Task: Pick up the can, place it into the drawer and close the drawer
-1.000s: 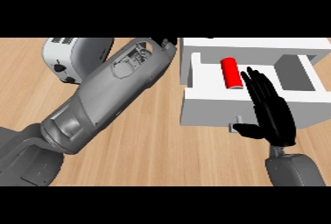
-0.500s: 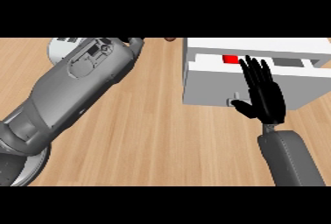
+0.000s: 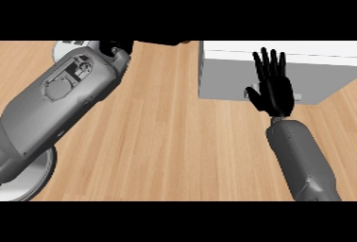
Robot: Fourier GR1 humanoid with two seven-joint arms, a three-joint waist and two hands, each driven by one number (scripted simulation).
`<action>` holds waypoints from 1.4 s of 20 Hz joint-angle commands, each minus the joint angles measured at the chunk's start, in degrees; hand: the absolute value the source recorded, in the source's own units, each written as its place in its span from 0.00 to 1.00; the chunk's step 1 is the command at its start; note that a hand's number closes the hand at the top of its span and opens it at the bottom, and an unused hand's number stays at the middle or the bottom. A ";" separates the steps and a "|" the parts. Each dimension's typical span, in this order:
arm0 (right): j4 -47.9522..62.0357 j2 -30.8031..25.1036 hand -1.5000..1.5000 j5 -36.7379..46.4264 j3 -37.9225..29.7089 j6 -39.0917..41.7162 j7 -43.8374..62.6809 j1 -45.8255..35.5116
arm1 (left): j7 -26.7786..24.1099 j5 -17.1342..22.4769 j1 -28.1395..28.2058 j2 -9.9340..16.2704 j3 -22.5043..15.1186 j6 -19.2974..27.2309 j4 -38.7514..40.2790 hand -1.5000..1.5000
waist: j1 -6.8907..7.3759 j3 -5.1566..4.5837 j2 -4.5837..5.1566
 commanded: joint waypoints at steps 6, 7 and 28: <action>18.28 -0.44 0.00 2.31 -3.98 -6.11 2.99 -15.33 | 1.91 -1.62 6.40 4.35 0.76 -0.77 -9.24 0.00 | 1.48 0.53 1.51; 18.90 -2.78 0.00 0.01 -4.72 -4.79 -0.89 -15.10 | 2.82 -3.10 7.84 2.27 -0.65 2.46 -10.26 0.00 | 0.36 0.55 1.21; 33.76 -3.78 0.00 -0.85 -9.82 -5.98 -1.40 -31.64 | -0.43 -6.28 18.95 5.34 0.79 0.09 -18.75 0.00 | 2.01 0.61 2.53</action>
